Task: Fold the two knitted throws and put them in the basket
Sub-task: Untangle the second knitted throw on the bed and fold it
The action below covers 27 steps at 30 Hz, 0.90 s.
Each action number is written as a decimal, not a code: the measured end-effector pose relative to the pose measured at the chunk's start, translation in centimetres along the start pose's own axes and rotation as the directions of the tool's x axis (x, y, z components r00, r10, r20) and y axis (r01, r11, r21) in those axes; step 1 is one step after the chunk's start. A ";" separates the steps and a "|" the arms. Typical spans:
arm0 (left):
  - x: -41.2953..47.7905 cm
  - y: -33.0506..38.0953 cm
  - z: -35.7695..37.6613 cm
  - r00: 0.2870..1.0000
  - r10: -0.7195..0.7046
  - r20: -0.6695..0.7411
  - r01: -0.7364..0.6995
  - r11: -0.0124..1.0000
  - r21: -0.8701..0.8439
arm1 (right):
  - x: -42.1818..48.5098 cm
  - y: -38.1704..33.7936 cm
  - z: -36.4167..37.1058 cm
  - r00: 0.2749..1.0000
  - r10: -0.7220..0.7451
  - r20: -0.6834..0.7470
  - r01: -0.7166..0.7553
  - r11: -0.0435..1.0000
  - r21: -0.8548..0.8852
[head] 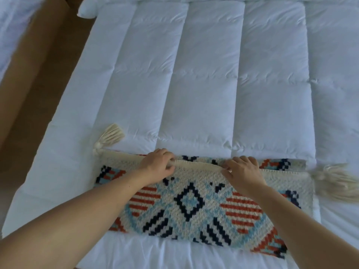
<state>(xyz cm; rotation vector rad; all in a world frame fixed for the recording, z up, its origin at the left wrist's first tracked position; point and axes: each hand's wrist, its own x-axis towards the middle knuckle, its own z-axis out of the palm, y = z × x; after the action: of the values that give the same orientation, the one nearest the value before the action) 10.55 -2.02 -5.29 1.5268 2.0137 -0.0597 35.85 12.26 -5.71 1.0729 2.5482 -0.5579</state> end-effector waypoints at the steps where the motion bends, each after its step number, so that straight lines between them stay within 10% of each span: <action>1: 0.1 0.1 -0.3 0.997 -0.040 0.066 0.041 0.999 -0.013 | 0.2 0.2 0.0 1.000 -0.016 0.026 0.017 1.000 -0.018; 11: 1.3 0.4 -1.3 0.960 -0.070 0.272 0.108 0.986 -0.126 | 0.8 1.8 -1.3 0.919 -0.070 0.387 -0.006 0.981 0.193; 27: 2.4 0.2 -0.6 0.944 -0.164 0.286 0.229 0.951 -0.209 | 0.2 1.7 -2.3 0.947 -0.209 0.244 0.175 0.972 0.157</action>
<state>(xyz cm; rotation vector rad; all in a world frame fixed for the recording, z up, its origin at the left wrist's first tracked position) 10.09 0.31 -5.88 1.0996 1.8749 -0.0928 36.66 14.60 -4.15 0.7368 2.4229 -0.8702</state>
